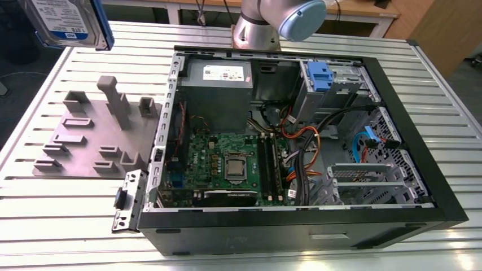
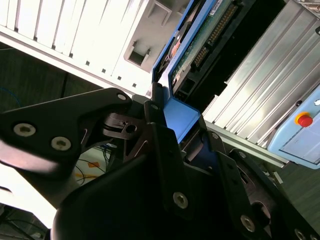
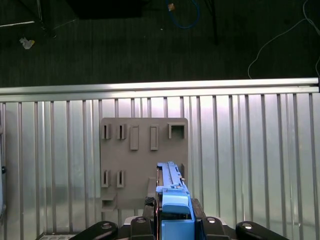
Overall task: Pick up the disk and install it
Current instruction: 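Pick up the disk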
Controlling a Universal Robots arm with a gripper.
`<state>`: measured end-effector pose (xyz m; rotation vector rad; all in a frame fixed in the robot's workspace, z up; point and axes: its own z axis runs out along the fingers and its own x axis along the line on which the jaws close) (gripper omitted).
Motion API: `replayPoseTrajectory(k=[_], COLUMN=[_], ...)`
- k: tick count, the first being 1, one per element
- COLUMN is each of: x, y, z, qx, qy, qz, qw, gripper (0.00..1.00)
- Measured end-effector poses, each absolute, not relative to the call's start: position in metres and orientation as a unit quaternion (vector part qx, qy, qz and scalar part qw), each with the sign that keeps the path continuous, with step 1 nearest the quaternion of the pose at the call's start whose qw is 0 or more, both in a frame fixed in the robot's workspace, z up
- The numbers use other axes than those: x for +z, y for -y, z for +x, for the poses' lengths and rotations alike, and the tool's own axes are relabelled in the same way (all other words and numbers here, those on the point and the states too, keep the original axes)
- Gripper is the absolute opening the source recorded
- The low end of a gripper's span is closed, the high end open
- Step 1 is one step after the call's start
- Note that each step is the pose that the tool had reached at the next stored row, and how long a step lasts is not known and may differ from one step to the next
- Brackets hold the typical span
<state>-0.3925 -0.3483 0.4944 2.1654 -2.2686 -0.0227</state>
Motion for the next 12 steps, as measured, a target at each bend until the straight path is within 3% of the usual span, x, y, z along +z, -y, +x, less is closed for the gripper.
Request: replayPoseTrajectory(k=[12], x=[0.4944], y=[0.3483], z=[-0.3891], qx=[-0.007], qy=[0.723], qz=[0.69], qw=[0.003], gripper=[0.36])
